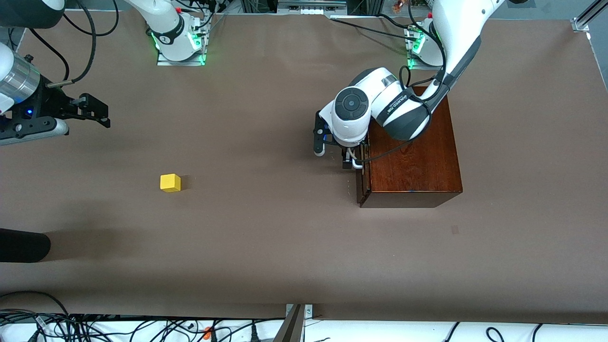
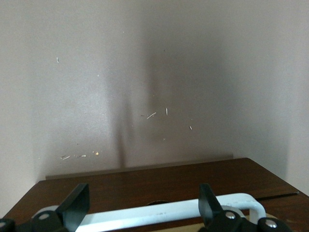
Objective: Open drawer, take yellow block, close drawer
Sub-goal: 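Push the drawer handle with the left gripper to close the drawer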
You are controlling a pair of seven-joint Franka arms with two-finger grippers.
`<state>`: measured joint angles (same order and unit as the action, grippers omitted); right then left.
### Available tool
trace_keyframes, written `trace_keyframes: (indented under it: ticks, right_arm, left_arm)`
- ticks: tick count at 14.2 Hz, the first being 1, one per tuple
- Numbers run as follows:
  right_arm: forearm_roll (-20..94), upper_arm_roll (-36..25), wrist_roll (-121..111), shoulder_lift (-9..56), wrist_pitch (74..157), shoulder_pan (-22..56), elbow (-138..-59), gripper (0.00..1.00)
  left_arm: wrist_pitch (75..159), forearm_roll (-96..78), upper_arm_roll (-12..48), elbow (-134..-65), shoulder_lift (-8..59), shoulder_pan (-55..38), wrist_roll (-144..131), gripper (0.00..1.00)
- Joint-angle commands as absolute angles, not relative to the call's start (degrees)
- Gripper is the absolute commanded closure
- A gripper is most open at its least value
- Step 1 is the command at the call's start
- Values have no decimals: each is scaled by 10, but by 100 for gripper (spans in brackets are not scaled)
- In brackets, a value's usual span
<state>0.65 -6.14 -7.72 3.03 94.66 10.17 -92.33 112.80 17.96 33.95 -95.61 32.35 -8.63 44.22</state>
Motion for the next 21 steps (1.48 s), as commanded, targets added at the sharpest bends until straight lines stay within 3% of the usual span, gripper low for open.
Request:
trace_keyframes:
  ticks: [1, 6, 9, 14, 17, 21]
  right_arm:
    - [8, -60, -80, 34, 928, 102, -911, 0]
    - [7, -60, -76, 33, 928, 102, -911, 0]
    - [7, -60, -76, 30, 926, 102, -915, 0]
    - [7, -60, -75, 30, 927, 102, -917, 0]
    - [8, -60, -76, 30, 928, 102, -916, 0]
    - [8, -61, -79, 33, 933, 101, -914, 0]
  left_arm:
    - [1116, 185, 351, -966, 302, -76, 452, 0]
    - [1104, 97, 395, -949, 257, -52, 424, 0]
    - [1029, 55, 394, -927, 208, -41, 350, 0]
    - [842, 64, 389, -824, 202, 28, 280, 0]
    - [784, 66, 387, -787, 193, 91, 273, 0]
    - [766, 75, 386, -781, 156, 166, 247, 0]
